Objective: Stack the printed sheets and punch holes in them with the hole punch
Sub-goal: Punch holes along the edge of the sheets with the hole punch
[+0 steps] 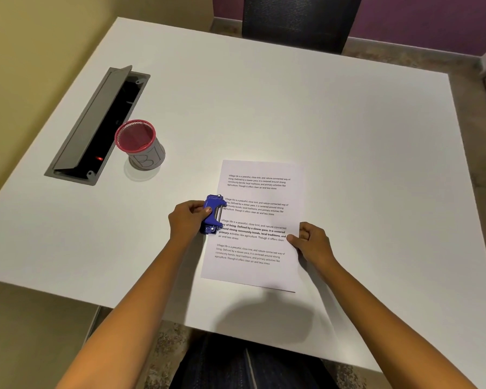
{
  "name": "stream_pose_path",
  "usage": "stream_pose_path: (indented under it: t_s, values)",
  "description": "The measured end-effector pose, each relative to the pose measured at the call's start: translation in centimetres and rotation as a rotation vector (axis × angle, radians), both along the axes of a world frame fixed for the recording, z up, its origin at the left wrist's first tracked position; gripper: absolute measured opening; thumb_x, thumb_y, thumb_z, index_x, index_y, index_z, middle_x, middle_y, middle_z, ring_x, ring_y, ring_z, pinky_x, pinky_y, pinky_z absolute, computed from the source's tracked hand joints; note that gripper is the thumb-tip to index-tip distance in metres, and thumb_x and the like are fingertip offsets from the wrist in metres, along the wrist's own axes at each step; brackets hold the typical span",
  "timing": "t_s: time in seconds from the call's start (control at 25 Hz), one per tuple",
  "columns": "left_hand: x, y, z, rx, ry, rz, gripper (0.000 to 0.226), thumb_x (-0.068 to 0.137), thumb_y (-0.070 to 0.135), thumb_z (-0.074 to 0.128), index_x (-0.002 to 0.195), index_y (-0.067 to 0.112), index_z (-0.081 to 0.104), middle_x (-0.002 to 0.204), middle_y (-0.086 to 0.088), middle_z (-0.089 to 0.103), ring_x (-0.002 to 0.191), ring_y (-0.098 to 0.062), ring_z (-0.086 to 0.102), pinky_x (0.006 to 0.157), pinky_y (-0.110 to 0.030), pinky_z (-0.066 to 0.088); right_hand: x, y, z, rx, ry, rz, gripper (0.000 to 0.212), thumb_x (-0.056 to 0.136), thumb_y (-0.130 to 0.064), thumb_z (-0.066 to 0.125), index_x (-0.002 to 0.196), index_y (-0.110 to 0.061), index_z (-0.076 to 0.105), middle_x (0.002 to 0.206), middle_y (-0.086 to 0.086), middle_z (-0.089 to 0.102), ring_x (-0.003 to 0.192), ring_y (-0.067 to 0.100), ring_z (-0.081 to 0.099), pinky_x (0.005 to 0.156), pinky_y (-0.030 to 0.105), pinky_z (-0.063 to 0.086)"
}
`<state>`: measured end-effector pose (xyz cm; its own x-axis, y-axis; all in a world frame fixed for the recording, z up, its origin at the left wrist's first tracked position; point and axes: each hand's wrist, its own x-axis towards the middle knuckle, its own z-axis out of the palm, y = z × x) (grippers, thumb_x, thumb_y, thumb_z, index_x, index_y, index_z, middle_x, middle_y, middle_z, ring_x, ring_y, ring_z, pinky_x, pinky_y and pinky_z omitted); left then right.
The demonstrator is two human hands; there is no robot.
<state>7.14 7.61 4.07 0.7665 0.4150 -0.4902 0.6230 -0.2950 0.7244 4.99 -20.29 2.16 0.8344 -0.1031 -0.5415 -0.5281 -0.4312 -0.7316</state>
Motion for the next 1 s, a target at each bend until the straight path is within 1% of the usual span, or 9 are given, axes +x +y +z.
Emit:
stream_pose_path:
  t_s: [0.12,0.28,0.44,0.48,0.6,0.68,0.8,0.88,1.0]
  values:
    - [0.0,0.1,0.0,-0.012,0.002,0.012,0.029,0.086,0.017,0.07,0.113,0.006,0.069,0.109,-0.013,0.072,0.098,-0.027,0.068,0.087,-0.03,0.051,-0.4,0.2,0.0,-0.003,0.007,0.01,0.018,0.083,-0.006,0.069,0.075,-0.018,0.058,0.04,-0.026,0.053,0.047,-0.004,0.053,0.054,0.008,0.039]
    - [0.1,0.0,0.0,-0.012,-0.001,-0.004,0.029,0.086,0.015,0.07,0.113,0.005,0.069,0.108,-0.013,0.072,0.089,-0.021,0.064,0.084,-0.026,0.047,-0.5,0.4,0.2,-0.069,0.011,0.026,0.023,0.082,-0.009,0.07,0.069,-0.02,0.055,0.04,-0.018,0.052,0.044,-0.003,0.051,0.047,0.004,0.036]
    - [0.0,0.1,-0.1,-0.024,0.002,0.005,0.029,0.086,0.016,0.07,0.112,0.005,0.069,0.107,-0.012,0.072,0.086,-0.016,0.062,0.083,-0.025,0.046,0.2,0.9,0.7,-0.191,-0.001,0.067,0.034,0.085,-0.018,0.066,0.06,-0.021,0.044,0.053,-0.007,0.047,0.059,0.02,0.052,0.055,0.02,0.038]
    - [0.0,0.2,-0.2,-0.034,0.006,0.01,0.029,0.086,0.016,0.07,0.112,0.005,0.069,0.107,-0.013,0.072,0.085,-0.017,0.061,0.083,-0.026,0.047,0.4,0.9,0.7,-0.211,-0.01,0.067,0.033,0.087,-0.019,0.065,0.062,-0.021,0.044,0.056,-0.005,0.048,0.061,0.021,0.052,0.056,0.021,0.037]
    - [0.1,0.2,-0.3,-0.032,0.014,0.008,0.03,0.086,0.016,0.07,0.113,0.005,0.069,0.107,-0.013,0.072,0.085,-0.017,0.061,0.083,-0.026,0.048,0.6,1.0,0.6,-0.206,-0.02,-0.002,0.008,0.088,-0.015,0.062,0.083,-0.01,0.057,0.067,0.003,0.059,0.069,0.024,0.057,0.066,0.025,0.04]
    - [0.2,0.3,-0.4,-0.038,0.019,0.014,0.03,0.086,0.016,0.07,0.114,0.006,0.069,0.108,-0.012,0.072,0.09,-0.019,0.063,0.088,-0.028,0.049,0.7,0.9,0.5,-0.196,-0.021,-0.033,0.004,0.087,-0.01,0.061,0.09,-0.008,0.06,0.065,0.003,0.059,0.068,0.025,0.057,0.068,0.023,0.04]
    - [0.2,0.4,-0.6,-0.078,0.035,0.033,0.03,0.086,0.016,0.07,0.114,0.006,0.069,0.109,-0.013,0.072,0.103,-0.027,0.067,0.099,-0.037,0.05,0.8,0.5,0.2,-0.199,-0.039,-0.033,0.006,0.085,-0.008,0.063,0.091,-0.008,0.064,0.057,-0.006,0.055,0.061,0.012,0.053,0.058,0.015,0.038]
    - [0.2,0.5,-0.7,-0.097,0.038,0.043,0.03,0.085,0.015,0.071,0.114,0.007,0.069,0.109,-0.014,0.072,0.104,-0.027,0.067,0.1,-0.039,0.05,0.9,0.2,0.1,-0.201,-0.061,-0.016,0.006,0.084,-0.008,0.065,0.09,-0.008,0.065,0.055,-0.007,0.053,0.06,0.008,0.051,0.054,0.004,0.033]
    - [0.2,0.6,-0.7,-0.11,0.035,0.05,0.028,0.085,0.014,0.071,0.112,0.007,0.069,0.108,-0.014,0.072,0.104,-0.028,0.068,0.1,-0.04,0.05,1.0,-0.1,0.1,-0.184,-0.079,0.002,0.006,0.083,-0.006,0.068,0.089,-0.008,0.065,0.053,-0.008,0.054,0.054,0.005,0.054,0.053,0.0,0.038]
